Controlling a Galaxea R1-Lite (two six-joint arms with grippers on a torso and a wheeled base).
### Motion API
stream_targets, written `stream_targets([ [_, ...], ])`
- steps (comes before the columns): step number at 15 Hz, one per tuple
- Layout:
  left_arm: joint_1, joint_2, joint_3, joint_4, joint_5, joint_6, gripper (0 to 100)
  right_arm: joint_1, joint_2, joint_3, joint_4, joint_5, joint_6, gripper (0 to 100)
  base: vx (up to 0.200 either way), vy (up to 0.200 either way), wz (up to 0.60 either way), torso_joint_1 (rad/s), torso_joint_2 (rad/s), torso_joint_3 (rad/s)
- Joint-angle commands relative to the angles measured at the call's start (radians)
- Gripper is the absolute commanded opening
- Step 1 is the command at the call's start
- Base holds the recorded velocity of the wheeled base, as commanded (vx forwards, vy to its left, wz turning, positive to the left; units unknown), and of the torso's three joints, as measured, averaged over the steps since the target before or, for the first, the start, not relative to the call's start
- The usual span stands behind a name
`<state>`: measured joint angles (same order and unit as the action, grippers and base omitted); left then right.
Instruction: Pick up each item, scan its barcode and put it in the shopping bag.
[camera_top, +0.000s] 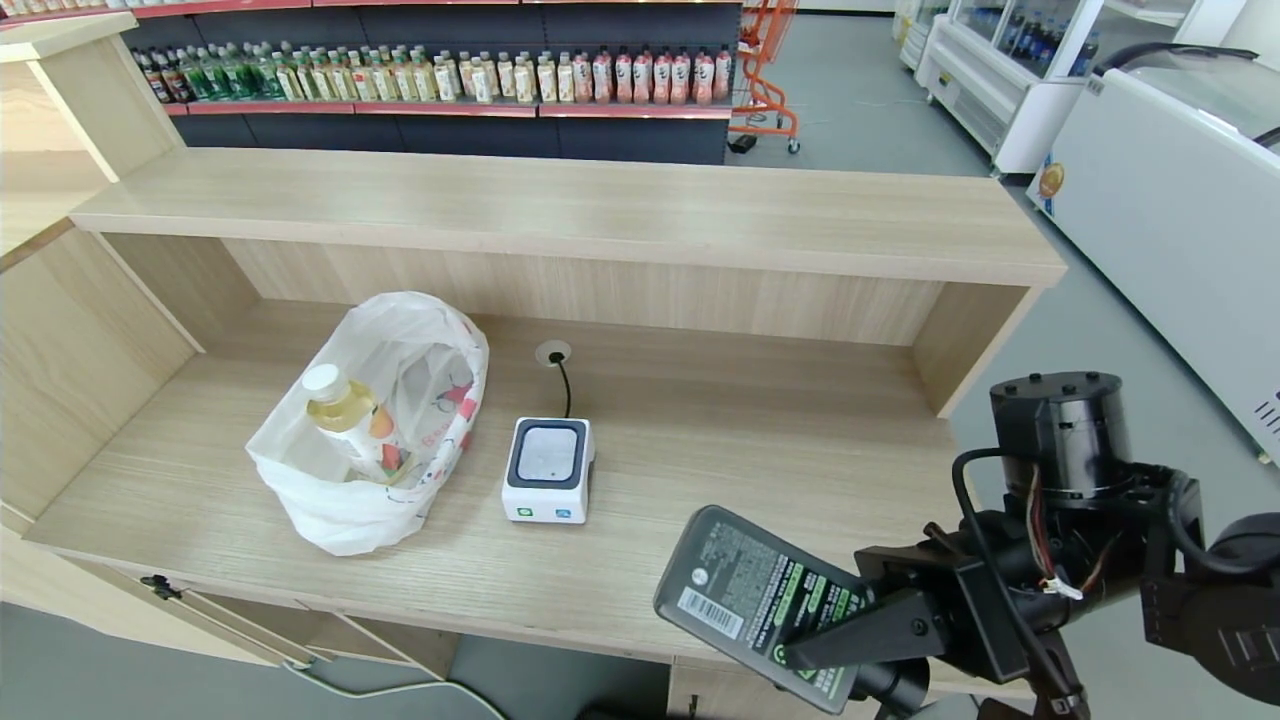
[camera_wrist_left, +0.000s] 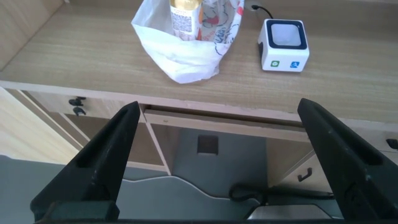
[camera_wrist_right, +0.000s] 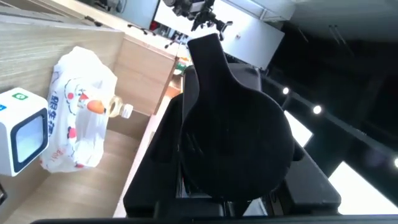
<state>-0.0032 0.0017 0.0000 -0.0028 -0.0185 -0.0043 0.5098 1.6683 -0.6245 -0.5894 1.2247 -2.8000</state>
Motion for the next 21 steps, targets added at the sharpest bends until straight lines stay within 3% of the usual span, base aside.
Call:
stream_targets([
  [1, 0.0, 0.0, 0.0, 0.0, 0.0, 0.0, 100, 0.007, 0.013, 0.0, 0.002, -0.008, -0.016, 0, 0.0, 0.0, 0.0, 0.0, 0.0, 0.0],
  [11, 0.0, 0.0, 0.0, 0.0, 0.0, 0.0, 100, 0.01, 0.079, -0.014, 0.002, -0.03, 0.005, 0, 0.0, 0.0, 0.0, 0.0, 0.0, 0.0],
  [16, 0.0, 0.0, 0.0, 0.0, 0.0, 0.0, 100, 0.098, 0.157, -0.05, -0.006, -0.054, 0.033, 0, 0.0, 0.0, 0.0, 0.0, 0.0, 0.0],
  [21, 0.0, 0.0, 0.0, 0.0, 0.0, 0.0, 100, 0.101, 0.176, -0.07, -0.007, -0.067, 0.04, 0, 0.0, 0.0, 0.0, 0.0, 0.0, 0.0],
])
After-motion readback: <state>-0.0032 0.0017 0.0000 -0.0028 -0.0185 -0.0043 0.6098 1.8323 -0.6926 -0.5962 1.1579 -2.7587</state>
